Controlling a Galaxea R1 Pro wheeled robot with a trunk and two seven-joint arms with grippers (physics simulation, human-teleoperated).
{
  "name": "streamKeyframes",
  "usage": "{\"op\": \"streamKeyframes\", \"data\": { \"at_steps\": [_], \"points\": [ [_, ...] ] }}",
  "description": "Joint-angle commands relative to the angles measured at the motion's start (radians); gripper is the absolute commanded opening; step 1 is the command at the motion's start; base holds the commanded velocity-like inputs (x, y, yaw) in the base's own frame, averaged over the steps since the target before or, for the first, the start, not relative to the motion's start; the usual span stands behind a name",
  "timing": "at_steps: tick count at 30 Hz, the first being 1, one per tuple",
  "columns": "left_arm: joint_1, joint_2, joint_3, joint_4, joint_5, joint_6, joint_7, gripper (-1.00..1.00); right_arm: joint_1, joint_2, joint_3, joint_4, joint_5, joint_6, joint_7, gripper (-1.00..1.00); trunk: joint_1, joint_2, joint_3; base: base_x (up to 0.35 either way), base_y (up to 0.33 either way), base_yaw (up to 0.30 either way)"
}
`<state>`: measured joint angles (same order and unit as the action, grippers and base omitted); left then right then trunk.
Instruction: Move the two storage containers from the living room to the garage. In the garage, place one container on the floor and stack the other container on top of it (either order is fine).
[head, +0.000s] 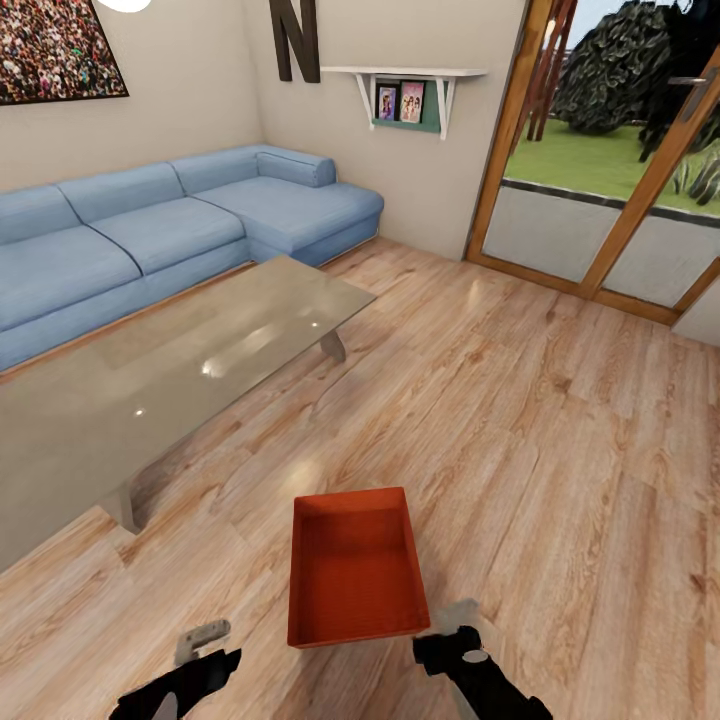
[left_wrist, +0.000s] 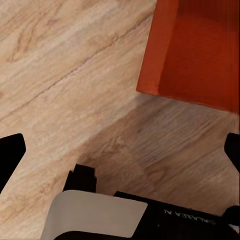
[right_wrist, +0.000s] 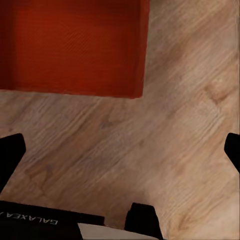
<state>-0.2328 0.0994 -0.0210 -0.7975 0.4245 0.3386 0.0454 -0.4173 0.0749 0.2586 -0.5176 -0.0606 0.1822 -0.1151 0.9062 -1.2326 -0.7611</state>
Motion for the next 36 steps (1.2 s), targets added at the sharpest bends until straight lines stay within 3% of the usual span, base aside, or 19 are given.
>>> {"op": "streamKeyframes", "data": {
  "at_steps": [1,5,7,8,10,11,13,18,21,22,23,24,26,28,30,36],
  "points": [
    [-0.043,-0.002,-0.003,-0.01,0.011,0.029,0.008,1.0,-0.051,0.019,-0.001,0.021,-0.007,0.005,-0.02,1.0,0.0,0.0,-0.001,0.0,0.0,0.0],
    [-0.18,-0.023,-0.005,0.028,-0.003,0.072,0.046,1.0,-0.171,0.071,-0.015,0.079,-0.004,-0.008,-0.042,1.0,0.0,0.0,-0.001,0.0,0.0,0.0],
    [-0.22,-0.042,-0.006,0.058,-0.02,0.076,0.062,1.0,-0.193,0.083,-0.017,0.088,-0.004,-0.019,-0.045,1.0,0.0,0.0,-0.001,0.0,0.0,0.0],
    [-0.257,-0.064,-0.007,0.094,-0.047,0.075,0.076,1.0,-0.207,0.091,-0.019,0.093,-0.003,-0.038,-0.047,1.0,0.0,0.0,-0.001,0.0,0.0,0.0],
    [-0.29,-0.087,-0.007,0.13,-0.085,0.071,0.085,1.0,-0.217,0.095,-0.019,0.097,-0.002,-0.062,-0.048,1.0,0.0,0.0,-0.001,0.0,0.0,0.0],
    [-0.317,-0.107,-0.008,0.159,-0.129,0.067,0.091,1.0,-0.223,0.098,-0.02,0.099,-0.002,-0.087,-0.049,1.0,0.0,0.0,-0.001,0.0,0.0,0.0],
    [-0.342,-0.131,-0.007,0.186,-0.194,0.061,0.097,1.0,-0.228,0.1,-0.021,0.101,-0.003,-0.116,-0.051,1.0,0.0,0.0,-0.001,0.0,0.0,0.0],
    [-0.365,-0.185,-0.002,0.232,-0.293,0.044,0.105,1.0,-0.231,0.1,-0.041,0.106,0.002,-0.181,-0.052,1.0,0.0,0.0,-0.001,0.0,0.0,0.0],
    [-0.367,-0.191,0.001,0.26,-0.301,-0.005,0.106,1.0,-0.232,0.1,-0.042,0.114,0.003,-0.231,-0.052,1.0,0.0,0.0,-0.001,0.0,0.0,0.0],
    [-0.368,-0.194,0.002,0.27,-0.303,-0.042,0.106,1.0,-0.232,0.099,-0.042,0.137,0.004,-0.252,-0.052,1.0,0.0,0.0,-0.001,0.0,0.0,0.0],
    [-0.369,-0.201,0.004,0.284,-0.307,-0.11,0.113,1.0,-0.232,0.096,-0.04,0.22,0.007,-0.286,-0.052,1.0,0.0,0.0,-0.001,0.0,0.0,0.0],
    [-0.37,-0.203,0.006,0.283,-0.306,-0.123,0.121,1.0,-0.232,0.093,-0.042,0.239,0.007,-0.293,-0.052,1.0,0.0,0.0,-0.001,0.0,0.0,0.0],
    [-0.369,-0.208,0.006,0.281,-0.305,-0.134,0.136,1.0,-0.232,0.091,-0.044,0.255,0.008,-0.296,-0.052,1.0,0.0,0.0,-0.001,0.0,0.0,0.0],
    [-0.369,-0.247,0.006,0.275,-0.307,-0.142,0.181,1.0,-0.232,0.091,-0.047,0.268,0.007,-0.297,-0.052,1.0,0.0,0.0,-0.001,0.0,0.0,0.0],
    [-0.37,-0.259,0.005,0.275,-0.308,-0.144,0.215,1.0,-0.232,0.093,-0.048,0.271,0.007,-0.295,-0.052,1.0,0.0,0.0,-0.001,0.0,0.0,0.0],
    [-0.37,-0.263,0.001,0.274,-0.309,-0.148,0.225,1.0,-0.232,0.093,-0.048,0.272,0.008,-0.291,-0.051,1.0,0.023,-0.042,-0.02,0.0,0.0,0.0]
  ]
}}
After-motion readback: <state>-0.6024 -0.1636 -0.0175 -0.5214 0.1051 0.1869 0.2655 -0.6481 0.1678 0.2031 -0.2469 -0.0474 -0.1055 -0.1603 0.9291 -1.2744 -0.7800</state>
